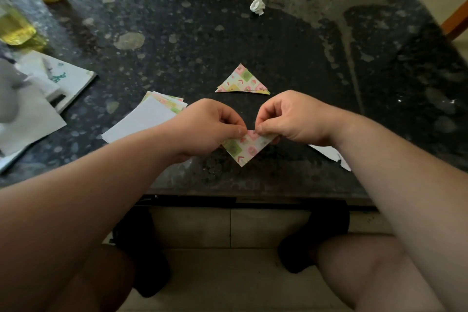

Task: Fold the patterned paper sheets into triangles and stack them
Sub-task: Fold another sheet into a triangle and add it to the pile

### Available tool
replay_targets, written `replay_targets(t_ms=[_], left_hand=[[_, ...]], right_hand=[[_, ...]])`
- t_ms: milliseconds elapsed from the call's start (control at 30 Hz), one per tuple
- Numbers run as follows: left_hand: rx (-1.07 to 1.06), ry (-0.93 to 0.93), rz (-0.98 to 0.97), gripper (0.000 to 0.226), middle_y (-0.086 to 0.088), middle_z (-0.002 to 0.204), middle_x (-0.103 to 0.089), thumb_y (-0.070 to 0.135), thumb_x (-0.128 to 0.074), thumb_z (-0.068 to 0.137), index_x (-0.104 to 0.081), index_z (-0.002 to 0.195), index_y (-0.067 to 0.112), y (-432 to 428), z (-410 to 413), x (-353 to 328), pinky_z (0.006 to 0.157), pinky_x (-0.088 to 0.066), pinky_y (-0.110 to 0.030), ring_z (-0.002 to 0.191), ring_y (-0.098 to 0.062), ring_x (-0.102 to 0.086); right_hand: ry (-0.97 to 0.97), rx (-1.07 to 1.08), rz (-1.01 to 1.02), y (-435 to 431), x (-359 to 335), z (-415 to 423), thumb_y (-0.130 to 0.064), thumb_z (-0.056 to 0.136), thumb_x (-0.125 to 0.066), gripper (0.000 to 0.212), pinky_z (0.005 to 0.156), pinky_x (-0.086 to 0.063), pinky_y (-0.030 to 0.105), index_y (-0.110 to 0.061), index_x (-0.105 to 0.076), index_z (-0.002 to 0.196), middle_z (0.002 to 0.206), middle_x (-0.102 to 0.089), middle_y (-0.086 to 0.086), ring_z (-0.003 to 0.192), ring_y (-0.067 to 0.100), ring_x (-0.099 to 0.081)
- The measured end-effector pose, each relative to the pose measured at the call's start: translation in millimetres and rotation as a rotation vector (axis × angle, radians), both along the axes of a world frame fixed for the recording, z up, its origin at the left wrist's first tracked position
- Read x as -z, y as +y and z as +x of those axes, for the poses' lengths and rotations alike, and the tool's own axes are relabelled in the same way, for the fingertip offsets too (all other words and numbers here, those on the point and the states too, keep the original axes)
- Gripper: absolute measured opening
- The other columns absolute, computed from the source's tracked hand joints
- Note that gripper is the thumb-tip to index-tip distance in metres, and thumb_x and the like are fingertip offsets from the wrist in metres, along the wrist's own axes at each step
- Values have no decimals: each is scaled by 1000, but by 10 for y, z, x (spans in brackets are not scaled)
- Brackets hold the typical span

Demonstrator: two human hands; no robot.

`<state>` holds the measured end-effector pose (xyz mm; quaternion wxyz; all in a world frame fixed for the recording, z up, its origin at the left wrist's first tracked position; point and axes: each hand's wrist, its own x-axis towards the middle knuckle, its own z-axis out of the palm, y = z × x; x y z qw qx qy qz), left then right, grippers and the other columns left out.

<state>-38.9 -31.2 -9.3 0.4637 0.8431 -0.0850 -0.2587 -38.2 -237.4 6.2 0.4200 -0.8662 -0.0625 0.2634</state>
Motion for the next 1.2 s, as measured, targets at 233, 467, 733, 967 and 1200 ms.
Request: replay_targets(t_ms=[233, 467, 733, 967, 1200], left_hand=[[-37, 19, 10, 14, -5, 84, -77, 26, -74, 92, -78, 80, 29, 63, 40, -27, 71, -55, -47, 96, -45, -68], [-26, 60, 12, 16, -1, 87, -78, 24, -74, 93, -77, 78, 27, 98, 61, -13, 85, -61, -47, 97, -29, -74], [39, 75, 16, 9, -3, 90, -78, 21, -71, 93, -76, 86, 24, 12, 43, -29, 88, -61, -50, 91, -24, -75], [60, 79, 45, 12, 0, 72, -75, 10, -66, 97, -71, 86, 12, 159, 74, -103, 76, -56, -32, 68, -10, -71], [136, 28, 213, 13, -1, 75, -75, 7, -62, 97, -69, 87, 10, 359, 125, -116, 74, -57, -32, 70, -12, -72]], right_hand=[[90, -103, -146, -314, -103, 30, -8, 103, -57, 19, 67, -58, 25, -9, -67, 86, 75, -69, -1, 71, 14, -67], [-46, 31, -144, -277, -112, 68, -31, 99, -67, 14, 74, -56, 31, -22, -74, 92, 87, -77, -5, 76, 7, -66], [-44, -119, -106, -23, 1, 60, -22, 99, -68, 16, 65, -47, 23, -19, -77, 86, 79, -74, -3, 65, -1, -58], [-36, -115, -83, -184, -71, 70, -20, 99, -67, 18, 55, -42, 17, -14, -74, 84, 72, -67, -3, 59, 2, -52], [-9, -99, -66, -276, -79, 69, -18, 99, -68, 17, 65, -48, 31, -15, -74, 83, 73, -69, -3, 66, 10, -56]])
